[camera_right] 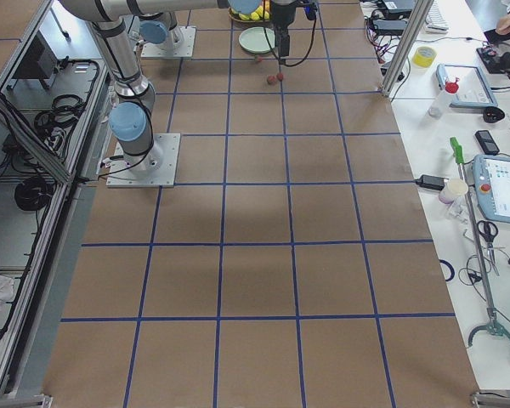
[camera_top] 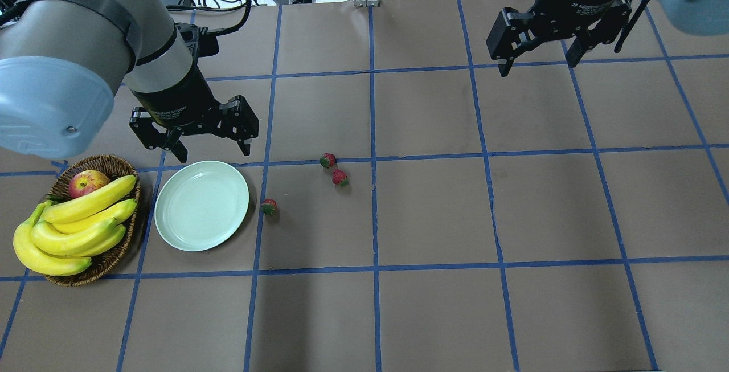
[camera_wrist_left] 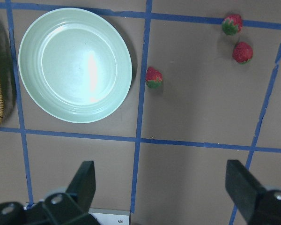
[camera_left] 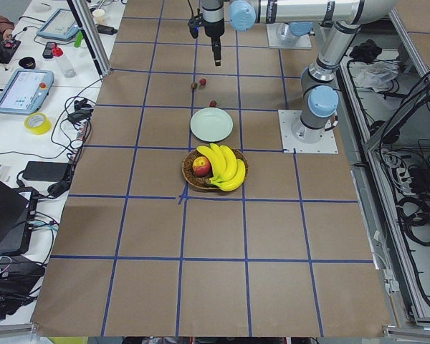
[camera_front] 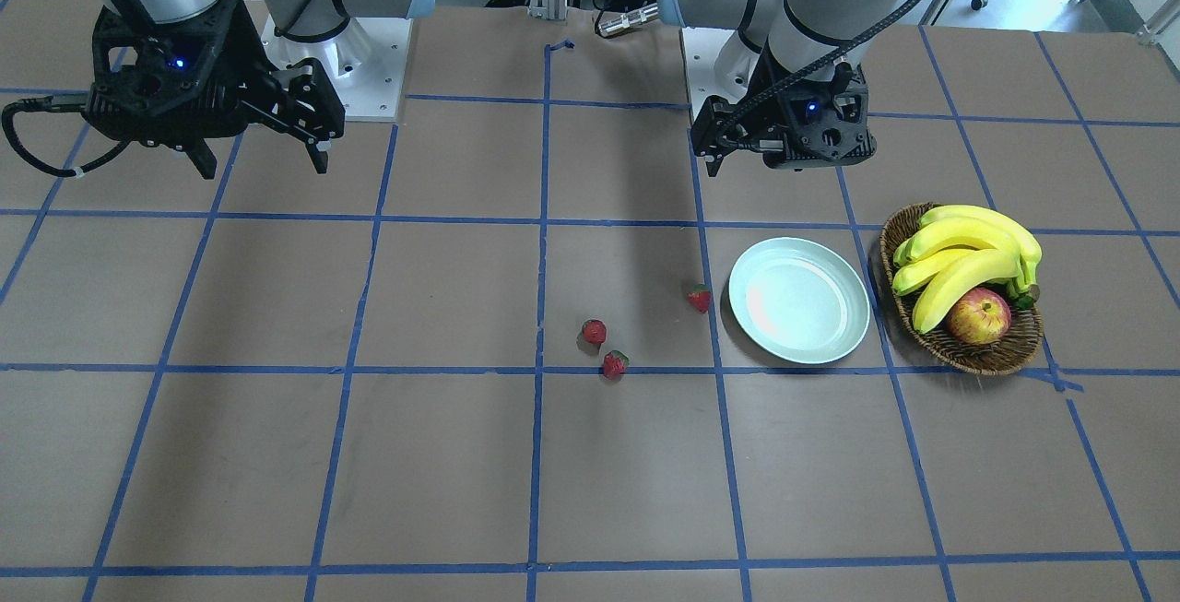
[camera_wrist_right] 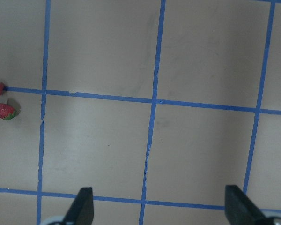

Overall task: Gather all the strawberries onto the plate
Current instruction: 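Reach the left gripper toward the strawberries lying near the plate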

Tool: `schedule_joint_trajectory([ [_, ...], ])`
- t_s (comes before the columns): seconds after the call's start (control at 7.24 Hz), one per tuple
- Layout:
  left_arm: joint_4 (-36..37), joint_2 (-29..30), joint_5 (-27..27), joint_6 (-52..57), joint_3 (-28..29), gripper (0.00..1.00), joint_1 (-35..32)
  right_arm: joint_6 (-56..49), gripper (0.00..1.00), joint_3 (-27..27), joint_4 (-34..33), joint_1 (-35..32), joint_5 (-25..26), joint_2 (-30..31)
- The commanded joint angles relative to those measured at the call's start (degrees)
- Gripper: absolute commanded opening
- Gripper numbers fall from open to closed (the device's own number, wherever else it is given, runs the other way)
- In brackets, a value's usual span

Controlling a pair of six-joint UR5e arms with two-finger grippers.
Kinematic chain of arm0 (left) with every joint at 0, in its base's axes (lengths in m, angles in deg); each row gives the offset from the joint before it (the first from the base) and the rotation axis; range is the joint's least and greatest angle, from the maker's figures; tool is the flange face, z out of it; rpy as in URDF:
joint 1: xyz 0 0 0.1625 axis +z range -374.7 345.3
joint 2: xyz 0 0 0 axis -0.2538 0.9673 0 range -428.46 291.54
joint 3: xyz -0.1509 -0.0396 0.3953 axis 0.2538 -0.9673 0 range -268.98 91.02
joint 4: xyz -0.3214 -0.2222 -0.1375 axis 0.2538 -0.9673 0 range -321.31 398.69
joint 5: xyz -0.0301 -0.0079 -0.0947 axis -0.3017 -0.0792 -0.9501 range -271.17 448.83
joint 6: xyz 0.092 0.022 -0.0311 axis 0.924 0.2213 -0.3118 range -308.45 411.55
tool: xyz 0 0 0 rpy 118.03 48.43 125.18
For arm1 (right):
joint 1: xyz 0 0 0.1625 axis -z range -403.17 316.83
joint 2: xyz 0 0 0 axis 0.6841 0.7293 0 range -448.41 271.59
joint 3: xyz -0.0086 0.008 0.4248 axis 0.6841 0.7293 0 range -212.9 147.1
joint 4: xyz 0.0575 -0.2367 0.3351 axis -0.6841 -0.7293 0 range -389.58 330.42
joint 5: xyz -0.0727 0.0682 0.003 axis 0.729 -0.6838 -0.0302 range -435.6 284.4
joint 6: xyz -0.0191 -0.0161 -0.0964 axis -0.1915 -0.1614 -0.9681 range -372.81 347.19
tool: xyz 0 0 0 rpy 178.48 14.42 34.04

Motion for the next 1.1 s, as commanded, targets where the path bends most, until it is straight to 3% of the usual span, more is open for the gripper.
schedule_joint_trajectory([
  [0.0, 0.1, 0.1, -0.7, -0.2, 0.1, 1.00, -0.2, -0.6, 1.00, -0.8, -3.4, -0.1, 0.0, 0.0],
  [0.55, 2.8, 1.4, 0.1, 0.4, -0.1, 1.00, 0.7, 0.1, 1.00, -0.8, -3.6, 0.0, -0.2, 0.0],
  [0.97, 14.7, 4.7, -0.2, 1.2, -1.9, 1.00, 0.3, 0.2, 1.00, -0.7, -3.6, 0.0, -0.2, 0.0],
])
